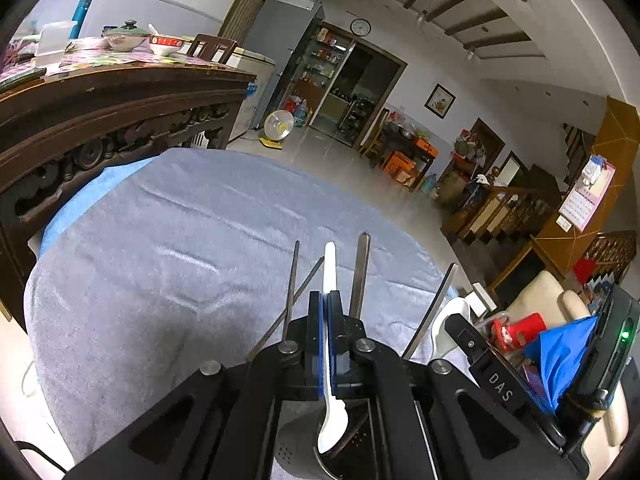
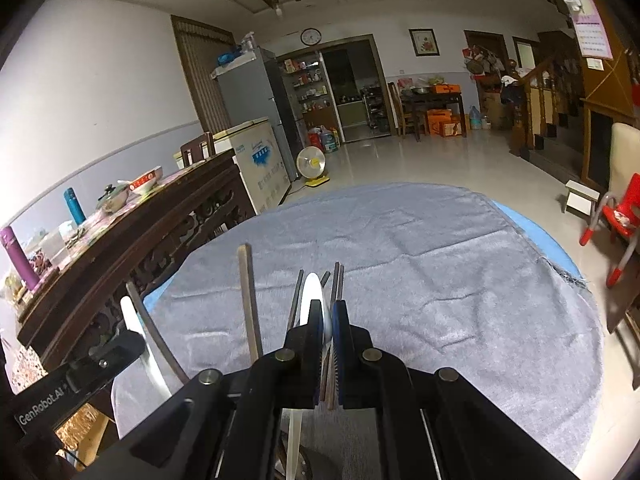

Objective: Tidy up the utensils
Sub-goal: 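Push the white spoons down into the black holder with both tools, then open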

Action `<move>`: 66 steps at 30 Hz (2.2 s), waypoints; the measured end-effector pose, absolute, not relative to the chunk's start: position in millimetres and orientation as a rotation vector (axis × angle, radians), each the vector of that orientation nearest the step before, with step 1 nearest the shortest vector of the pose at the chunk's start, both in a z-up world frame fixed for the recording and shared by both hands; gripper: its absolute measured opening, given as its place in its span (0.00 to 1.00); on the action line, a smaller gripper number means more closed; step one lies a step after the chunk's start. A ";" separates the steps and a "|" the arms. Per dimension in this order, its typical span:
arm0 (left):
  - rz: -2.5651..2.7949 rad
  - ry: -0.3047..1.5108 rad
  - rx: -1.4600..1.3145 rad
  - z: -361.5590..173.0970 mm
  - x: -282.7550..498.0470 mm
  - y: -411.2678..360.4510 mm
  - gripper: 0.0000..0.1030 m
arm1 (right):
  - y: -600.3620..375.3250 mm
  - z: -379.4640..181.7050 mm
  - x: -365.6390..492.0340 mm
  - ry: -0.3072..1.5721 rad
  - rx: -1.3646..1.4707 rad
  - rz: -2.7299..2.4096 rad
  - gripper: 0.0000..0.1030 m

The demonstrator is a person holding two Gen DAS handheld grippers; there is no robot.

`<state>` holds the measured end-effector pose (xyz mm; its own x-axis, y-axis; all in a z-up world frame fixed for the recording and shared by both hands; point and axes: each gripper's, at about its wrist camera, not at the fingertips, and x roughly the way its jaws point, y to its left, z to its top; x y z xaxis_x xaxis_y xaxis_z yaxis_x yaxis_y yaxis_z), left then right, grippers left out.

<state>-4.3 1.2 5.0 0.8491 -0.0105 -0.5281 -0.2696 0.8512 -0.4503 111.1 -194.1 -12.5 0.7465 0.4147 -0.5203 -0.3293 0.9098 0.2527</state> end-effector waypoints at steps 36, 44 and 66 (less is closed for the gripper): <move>0.073 0.612 -0.477 -25.2 -18.7 -31.0 0.02 | -187.0 -39.5 71.7 0.645 0.073 0.482 0.06; 0.045 0.642 -0.486 -30.9 -21.4 -28.5 0.02 | -193.0 -42.5 69.6 0.682 0.082 0.509 0.06; 0.047 0.655 -0.557 -22.8 -36.4 -12.3 0.35 | -204.4 -38.1 48.2 0.703 0.088 0.521 0.37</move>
<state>-36.4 -12.3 -22.8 0.7977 -0.1303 -0.5889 -0.2125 0.8530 -0.4766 48.2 -204.4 -38.1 0.6413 0.4850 -0.5946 -0.4271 0.8694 0.2485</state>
